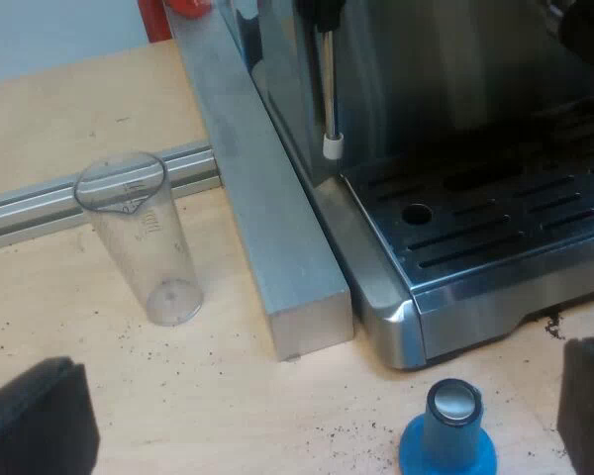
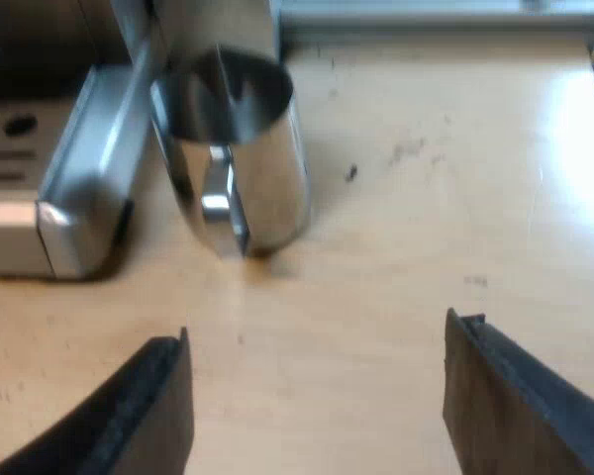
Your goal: Put the handle in the coffee machine
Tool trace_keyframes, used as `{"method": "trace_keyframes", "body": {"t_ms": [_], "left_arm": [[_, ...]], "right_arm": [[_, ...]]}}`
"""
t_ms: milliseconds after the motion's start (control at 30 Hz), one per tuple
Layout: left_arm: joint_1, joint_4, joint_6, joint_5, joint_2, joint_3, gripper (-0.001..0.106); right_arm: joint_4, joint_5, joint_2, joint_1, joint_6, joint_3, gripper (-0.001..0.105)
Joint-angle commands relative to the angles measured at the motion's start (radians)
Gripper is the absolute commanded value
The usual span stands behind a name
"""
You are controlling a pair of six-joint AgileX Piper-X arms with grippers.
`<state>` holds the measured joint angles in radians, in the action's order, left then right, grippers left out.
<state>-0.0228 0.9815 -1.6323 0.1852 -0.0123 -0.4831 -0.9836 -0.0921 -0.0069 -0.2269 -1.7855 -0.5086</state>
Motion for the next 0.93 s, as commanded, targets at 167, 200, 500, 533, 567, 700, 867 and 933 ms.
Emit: {"method": "trace_keyframes", "body": {"t_ms": [167,200,500,533,567,700,867,933], "left_arm": [[-0.003,-0.018,-0.001,-0.01,-0.128,-0.004,0.096],[-0.003,-0.018,-0.001,-0.01,-0.128,-0.004,0.096],[-0.003,-0.018,-0.001,-0.01,-0.141,-0.004,0.096],[-0.003,-0.018,-0.001,-0.01,-0.141,-0.004,0.096],[-0.003,-0.018,-0.001,-0.01,-0.141,-0.004,0.096],[-0.003,-0.018,-0.001,-0.01,-0.141,-0.004,0.096],[-0.003,-0.018,-0.001,-0.01,-0.141,-0.004,0.096],[-0.003,-0.018,-0.001,-0.01,-0.141,-0.004,0.096]], "right_arm": [[-0.001,0.007,-0.043,0.003,-0.006,0.005,0.058],[-0.001,0.007,-0.043,0.003,-0.006,0.005,0.058],[-0.001,0.007,-0.043,0.003,-0.006,0.005,0.058],[-0.001,0.007,-0.043,0.003,-0.006,0.005,0.058],[-0.001,0.007,-0.043,0.003,-0.006,0.005,0.058],[-0.001,0.007,-0.043,0.003,-0.006,0.005,0.058],[-0.001,0.007,-0.043,0.003,-0.006,0.005,0.058],[-0.001,0.007,-0.043,0.003,-0.006,0.005,0.058]]}}
